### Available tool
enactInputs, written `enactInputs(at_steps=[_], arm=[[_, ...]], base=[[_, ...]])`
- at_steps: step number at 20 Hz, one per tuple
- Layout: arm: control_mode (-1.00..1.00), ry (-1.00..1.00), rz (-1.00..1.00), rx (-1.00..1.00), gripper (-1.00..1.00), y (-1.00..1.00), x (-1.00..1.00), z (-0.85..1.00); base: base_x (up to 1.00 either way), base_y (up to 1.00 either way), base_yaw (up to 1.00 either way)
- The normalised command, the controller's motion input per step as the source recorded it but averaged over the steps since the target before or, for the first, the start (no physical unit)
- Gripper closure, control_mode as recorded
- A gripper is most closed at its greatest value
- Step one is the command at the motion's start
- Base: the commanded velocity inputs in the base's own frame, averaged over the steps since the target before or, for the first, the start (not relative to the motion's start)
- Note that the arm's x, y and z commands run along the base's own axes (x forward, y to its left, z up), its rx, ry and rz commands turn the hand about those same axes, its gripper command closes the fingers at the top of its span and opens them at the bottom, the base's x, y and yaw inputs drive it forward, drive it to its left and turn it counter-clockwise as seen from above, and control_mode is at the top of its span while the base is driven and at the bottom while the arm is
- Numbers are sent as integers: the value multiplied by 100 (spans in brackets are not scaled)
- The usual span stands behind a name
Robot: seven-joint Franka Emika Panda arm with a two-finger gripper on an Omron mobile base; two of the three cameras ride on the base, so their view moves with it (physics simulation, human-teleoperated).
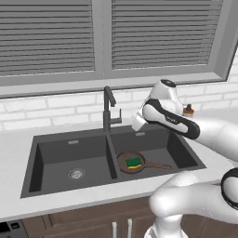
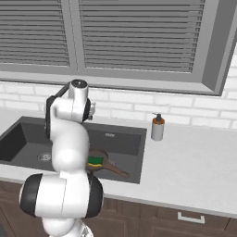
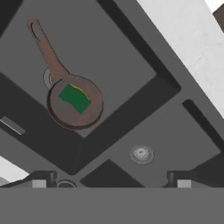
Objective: Pick the pan and sponge and place them into the sink. Then turn on the water.
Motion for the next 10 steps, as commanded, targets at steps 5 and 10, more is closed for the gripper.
enactInputs(at_steps=[5,10], arm=[[-100,-24,17,0,-100,-15,0,6],[-100,-10,0,0,-100,0,0,8]], base=[[0,0,0],[0,0,0]])
